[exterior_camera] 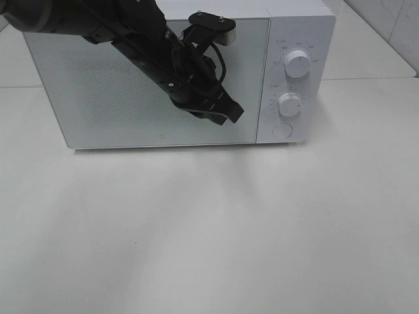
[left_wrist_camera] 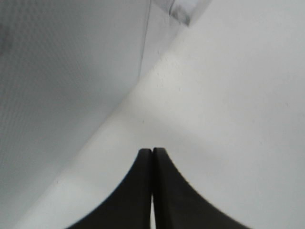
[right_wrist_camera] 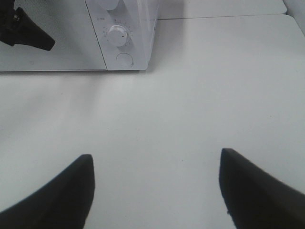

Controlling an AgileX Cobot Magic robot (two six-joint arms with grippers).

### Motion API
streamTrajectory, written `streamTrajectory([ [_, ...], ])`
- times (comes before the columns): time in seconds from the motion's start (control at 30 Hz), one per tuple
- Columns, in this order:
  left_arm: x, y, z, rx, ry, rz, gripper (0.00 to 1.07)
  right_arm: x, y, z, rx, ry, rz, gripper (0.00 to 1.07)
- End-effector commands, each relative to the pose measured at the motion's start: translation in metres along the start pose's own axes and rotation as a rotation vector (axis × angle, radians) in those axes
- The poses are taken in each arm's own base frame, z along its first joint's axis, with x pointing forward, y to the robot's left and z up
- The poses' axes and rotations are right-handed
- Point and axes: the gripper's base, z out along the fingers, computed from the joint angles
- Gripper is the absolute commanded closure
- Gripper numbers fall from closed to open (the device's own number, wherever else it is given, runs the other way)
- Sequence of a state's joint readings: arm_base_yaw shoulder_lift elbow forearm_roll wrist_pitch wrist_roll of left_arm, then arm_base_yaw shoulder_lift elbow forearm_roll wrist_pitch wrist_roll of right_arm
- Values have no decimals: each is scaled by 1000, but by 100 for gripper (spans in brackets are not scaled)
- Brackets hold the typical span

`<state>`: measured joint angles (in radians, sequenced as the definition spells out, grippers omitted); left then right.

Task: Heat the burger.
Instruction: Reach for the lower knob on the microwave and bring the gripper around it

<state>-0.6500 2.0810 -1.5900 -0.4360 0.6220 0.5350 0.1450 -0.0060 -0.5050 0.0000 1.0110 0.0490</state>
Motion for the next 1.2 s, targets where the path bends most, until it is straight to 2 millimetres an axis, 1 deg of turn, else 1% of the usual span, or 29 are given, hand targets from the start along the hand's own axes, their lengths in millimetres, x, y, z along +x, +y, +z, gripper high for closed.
streamTrajectory([
  [0.03,-1,-5,-21,4,64,8,107,1,0,-3,-2,-28,-1,37],
  [0.1,3,-7,-43,-29,156,-52,107,1,0,-3,-2,-28,-1,37],
  [0.13,3,-7,-43,-29,156,-52,107,1,0,-3,-2,-28,-1,37],
  [0.17,4,-7,-50,-42,178,-79,107,1,0,-3,-2,-28,-1,37],
  [0.2,6,-8,-62,-70,224,-130,107,1,0,-3,-2,-28,-1,37],
  [0.23,6,-8,-62,-70,224,-130,107,1,0,-3,-2,-28,-1,37],
  [0.27,9,-8,-72,-103,265,-183,107,1,0,-3,-2,-28,-1,37],
  [0.3,9,-8,-72,-103,265,-183,107,1,0,-3,-2,-28,-1,37],
  [0.37,14,-7,-87,-161,332,-234,107,1,0,-3,-2,-28,-1,37],
  [0.4,14,-7,-87,-161,332,-234,107,1,0,-3,-2,-28,-1,37],
  [0.47,20,-7,-101,-219,413,-258,107,1,0,-3,-2,-28,-1,37],
  [0.5,20,-7,-101,-219,413,-258,107,1,0,-3,-2,-28,-1,37],
  [0.57,25,-6,-115,-251,473,-258,107,1,0,-3,-2,-28,-1,37],
  [0.63,24,-5,-119,-255,461,-264,107,1,0,-3,-2,-28,-1,37],
  [0.67,23,-2,-129,-256,433,-294,107,1,0,-3,-2,-28,-1,37],
  [0.7,23,-2,-129,-256,433,-294,107,1,0,-3,-2,-28,-1,37],
  [0.73,23,3,-140,-255,407,-322,107,1,0,-3,-2,-28,-1,37],
  [0.8,23,5,-146,-254,394,-334,107,1,0,-3,-2,-28,-1,37],
  [0.83,27,12,-159,-264,374,-366,107,1,0,-3,-2,-28,-1,37],
  [0.87,27,12,-159,-264,374,-366,107,1,0,-3,-2,-28,-1,37],
  [0.9,37,21,-170,-280,372,-402,107,1,0,-3,-2,-28,-1,37],
  [0.97,42,25,-175,-287,372,-418,107,1,0,-3,-2,-28,-1,37],
  [1.0,56,33,-187,-305,375,-464,107,1,0,-3,-2,-28,-1,37],
  [1.03,62,36,-195,-314,371,-483,107,1,0,-3,-2,-28,-1,37],
  [1.07,62,36,-195,-314,371,-483,107,1,0,-3,-2,-28,-1,37],
  [1.1,80,43,-206,-333,380,-537,107,1,0,-3,-2,-28,-1,37],
  [1.13,90,47,-213,-345,380,-572,107,1,0,-3,-2,-28,-1,37],
  [1.17,90,47,-213,-345,380,-572,107,1,0,-3,-2,-28,-1,37],
  [1.2,108,53,-226,-371,377,-645,107,1,0,-3,-2,-28,-1,37],
])
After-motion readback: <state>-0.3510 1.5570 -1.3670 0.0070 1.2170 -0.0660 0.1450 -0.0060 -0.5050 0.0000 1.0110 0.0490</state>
